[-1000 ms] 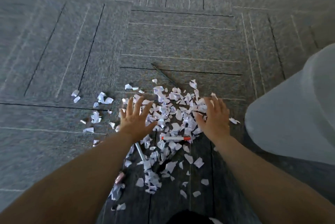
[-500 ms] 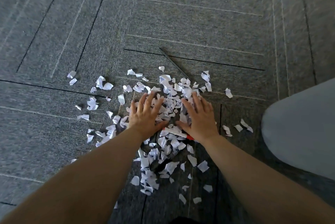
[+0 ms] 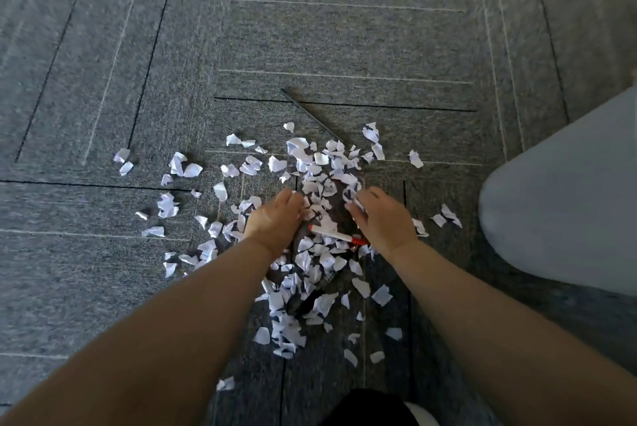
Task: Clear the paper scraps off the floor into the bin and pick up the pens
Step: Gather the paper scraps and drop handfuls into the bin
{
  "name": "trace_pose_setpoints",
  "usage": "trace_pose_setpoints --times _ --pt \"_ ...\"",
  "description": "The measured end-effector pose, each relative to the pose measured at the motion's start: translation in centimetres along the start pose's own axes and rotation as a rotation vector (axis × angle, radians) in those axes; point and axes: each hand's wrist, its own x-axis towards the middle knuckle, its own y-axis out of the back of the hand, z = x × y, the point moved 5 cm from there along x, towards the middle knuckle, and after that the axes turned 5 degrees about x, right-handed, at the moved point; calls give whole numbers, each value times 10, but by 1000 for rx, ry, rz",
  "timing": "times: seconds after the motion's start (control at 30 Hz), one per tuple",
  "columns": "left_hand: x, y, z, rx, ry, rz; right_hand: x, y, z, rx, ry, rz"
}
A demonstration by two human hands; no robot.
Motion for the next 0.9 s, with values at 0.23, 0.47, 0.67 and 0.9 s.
trace_pose_setpoints --times 0.23,0.47,0.67,0.9 --pt "-7 67 12 8 -75 65 -16 54 -24 169 -104 135" --pt "-17 138 62 -2 -267 129 -51 137 -65 187 -102 296" --pt "-25 202 144 -91 -500 271 -88 237 -76 121 -107 612" --pt "-41 250 262 -221 -710 408 -146 321 -41 -20 -217 864"
